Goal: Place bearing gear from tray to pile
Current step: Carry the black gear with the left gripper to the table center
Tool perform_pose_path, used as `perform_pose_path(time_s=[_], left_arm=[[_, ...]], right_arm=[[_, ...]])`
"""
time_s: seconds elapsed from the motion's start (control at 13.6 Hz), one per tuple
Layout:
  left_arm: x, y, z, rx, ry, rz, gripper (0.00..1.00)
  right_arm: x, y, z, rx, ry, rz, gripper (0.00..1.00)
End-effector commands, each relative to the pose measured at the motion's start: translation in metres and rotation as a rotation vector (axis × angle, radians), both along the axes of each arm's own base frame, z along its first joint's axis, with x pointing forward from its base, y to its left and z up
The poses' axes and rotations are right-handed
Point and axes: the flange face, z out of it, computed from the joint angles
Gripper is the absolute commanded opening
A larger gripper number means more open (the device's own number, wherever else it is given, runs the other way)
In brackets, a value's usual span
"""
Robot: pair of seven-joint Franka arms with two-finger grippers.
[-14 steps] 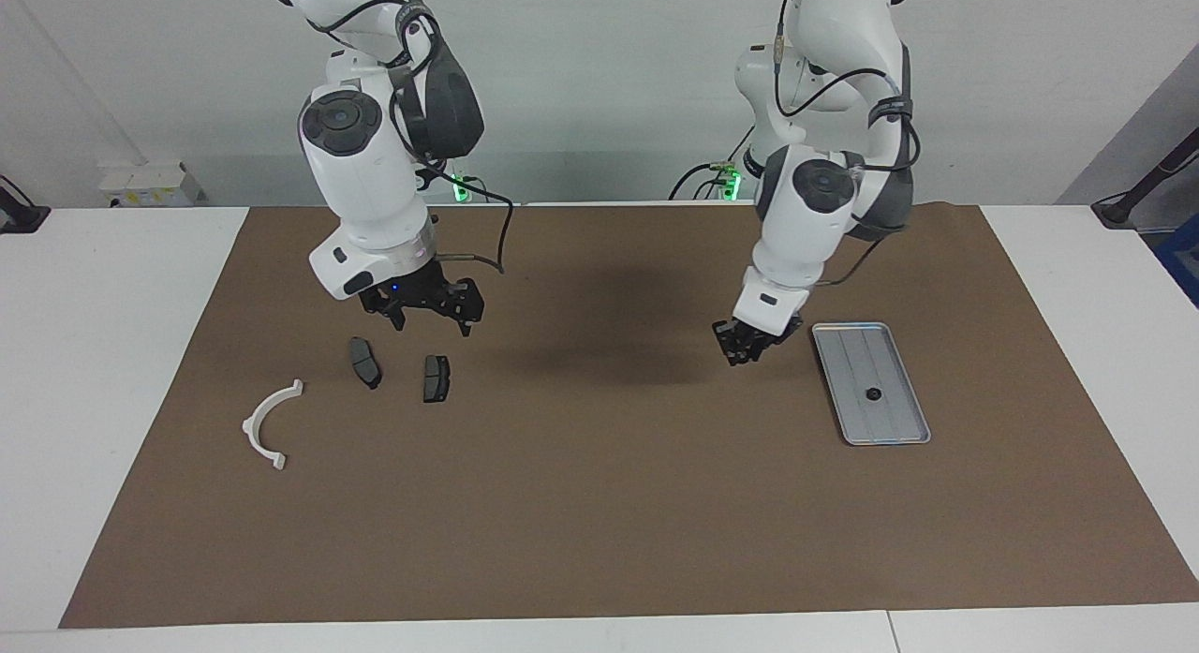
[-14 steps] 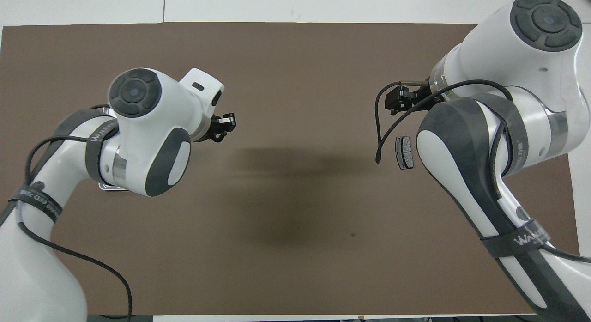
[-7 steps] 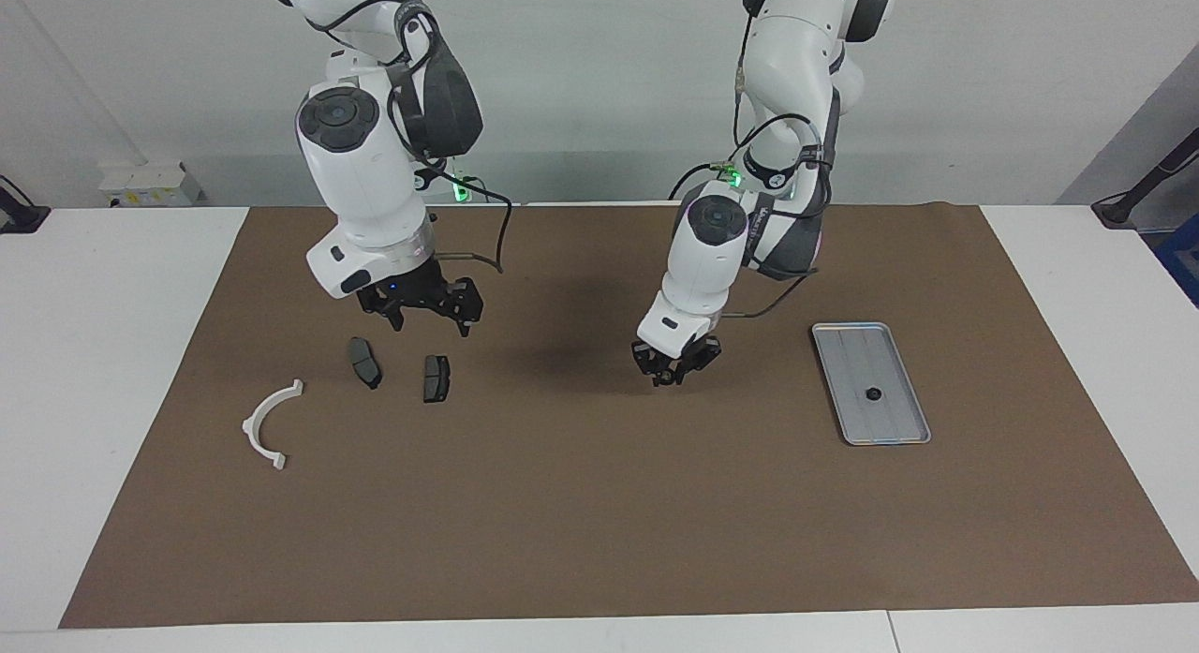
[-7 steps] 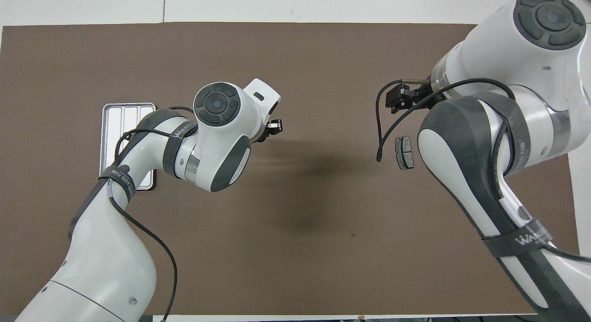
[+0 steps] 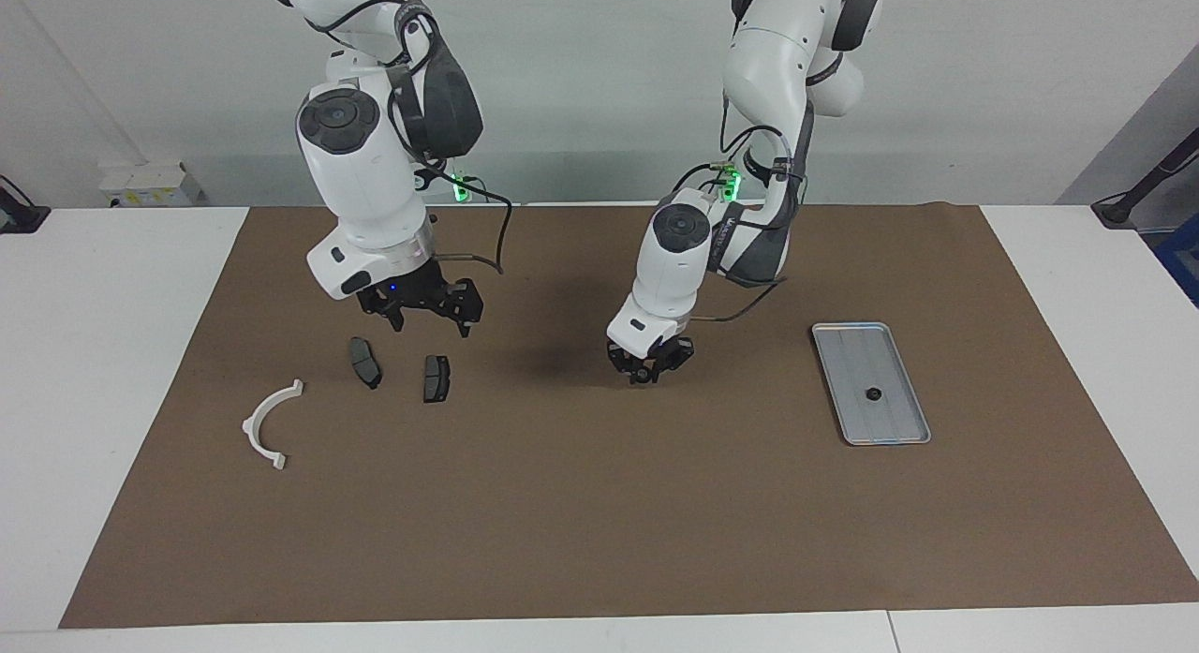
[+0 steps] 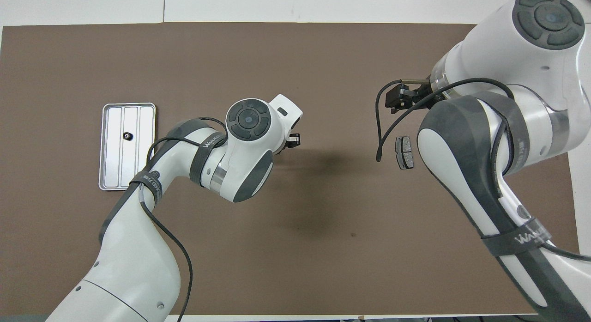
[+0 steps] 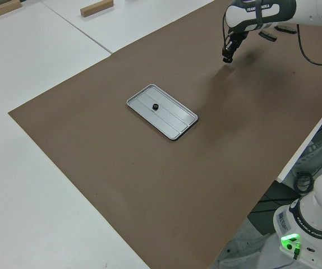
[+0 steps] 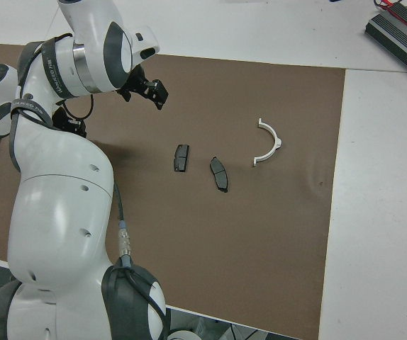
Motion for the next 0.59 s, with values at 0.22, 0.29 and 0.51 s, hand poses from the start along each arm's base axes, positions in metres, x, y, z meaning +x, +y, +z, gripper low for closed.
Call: perform_pose_path(time_s=[0.22, 0.29, 0.51], left_arm=[[-0.013, -0.001, -0.017, 0.017, 0.011, 0.036, 0.19], [-0.014, 0.0, -0.021, 0.014, 0.007, 0.038, 0.19], [-0.021, -0.009, -0.03, 0.018, 0.009, 0.042, 0.2]], right_arm=[[0.007, 0.001, -0.003, -0.003, -0.009, -0.008, 1.0], [0.007, 0.002, -0.003, -0.003, -0.01, -0.005, 1.0], [0.007, 0.002, -0.003, -0.003, -0.009, -0.006, 1.0]])
